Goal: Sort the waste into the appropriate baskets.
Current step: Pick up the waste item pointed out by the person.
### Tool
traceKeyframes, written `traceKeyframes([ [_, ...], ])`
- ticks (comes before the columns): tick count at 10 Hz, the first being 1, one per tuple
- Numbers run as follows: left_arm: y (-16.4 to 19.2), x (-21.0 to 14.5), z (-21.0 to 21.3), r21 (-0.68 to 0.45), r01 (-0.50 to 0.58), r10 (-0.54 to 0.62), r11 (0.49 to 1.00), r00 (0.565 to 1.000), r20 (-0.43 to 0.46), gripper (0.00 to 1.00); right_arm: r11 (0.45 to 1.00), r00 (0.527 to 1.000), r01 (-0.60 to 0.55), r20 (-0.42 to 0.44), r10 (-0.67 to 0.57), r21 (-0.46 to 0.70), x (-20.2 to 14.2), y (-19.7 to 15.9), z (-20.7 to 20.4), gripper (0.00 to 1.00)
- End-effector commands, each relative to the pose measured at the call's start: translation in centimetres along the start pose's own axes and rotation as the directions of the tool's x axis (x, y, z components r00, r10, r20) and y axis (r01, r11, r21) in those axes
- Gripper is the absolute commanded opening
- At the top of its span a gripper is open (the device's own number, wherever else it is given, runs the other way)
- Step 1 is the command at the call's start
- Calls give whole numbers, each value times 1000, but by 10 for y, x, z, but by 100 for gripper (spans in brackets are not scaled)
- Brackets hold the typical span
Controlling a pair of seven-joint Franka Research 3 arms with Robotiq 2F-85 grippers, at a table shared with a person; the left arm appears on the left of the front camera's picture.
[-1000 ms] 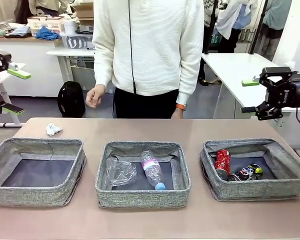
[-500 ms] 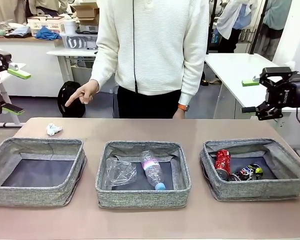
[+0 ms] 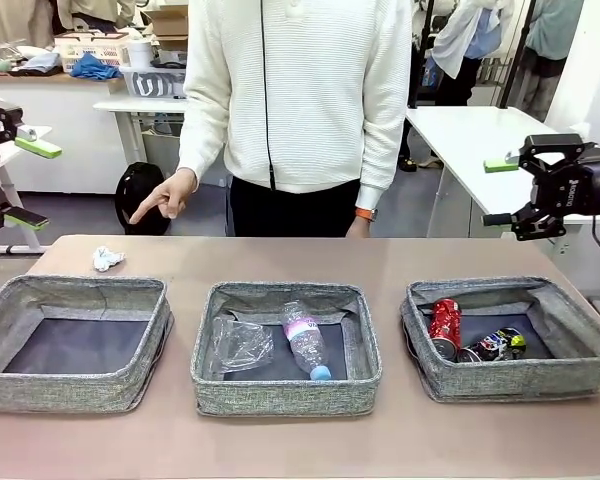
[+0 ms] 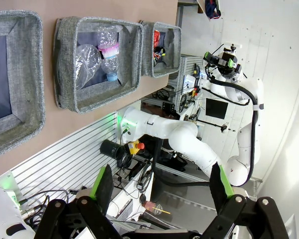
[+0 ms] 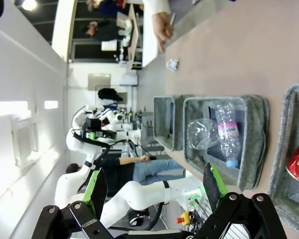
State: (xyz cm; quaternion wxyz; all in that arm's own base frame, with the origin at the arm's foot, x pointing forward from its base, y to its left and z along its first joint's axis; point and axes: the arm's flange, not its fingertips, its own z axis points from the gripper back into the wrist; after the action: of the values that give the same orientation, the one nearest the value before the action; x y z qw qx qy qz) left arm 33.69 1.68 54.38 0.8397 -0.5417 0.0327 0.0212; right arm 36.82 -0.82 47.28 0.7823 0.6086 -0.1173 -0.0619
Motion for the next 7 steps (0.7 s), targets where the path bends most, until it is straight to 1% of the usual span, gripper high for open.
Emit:
traceKeyframes([
  [1,0,-1,0,0,2,-2,1000,1000,2,100,1000,1000,16,14,-16,13,3,5,-3,100],
  [2,0,0,0,0,0,0,1000,1000,0,100,1000,1000,16,14,-16,13,3,5,-3,100],
  [3,-2,1,2,131,141,-156,981,981,114,100,1000,1000,16,14,-16,13,3,5,-3,100],
  [4,-1,8,7,531,246,-443,811,851,283,100,1000,1000,16,14,-16,13,3,5,-3,100],
  [5,1,18,10,743,239,-611,625,743,275,100,1000,1000,16,14,-16,13,3,5,-3,100],
  [6,4,30,14,869,123,-715,480,628,307,100,1000,1000,16,14,-16,13,3,5,-3,100],
  [7,10,38,11,911,108,-747,399,615,254,100,1000,1000,16,14,-16,13,3,5,-3,100],
])
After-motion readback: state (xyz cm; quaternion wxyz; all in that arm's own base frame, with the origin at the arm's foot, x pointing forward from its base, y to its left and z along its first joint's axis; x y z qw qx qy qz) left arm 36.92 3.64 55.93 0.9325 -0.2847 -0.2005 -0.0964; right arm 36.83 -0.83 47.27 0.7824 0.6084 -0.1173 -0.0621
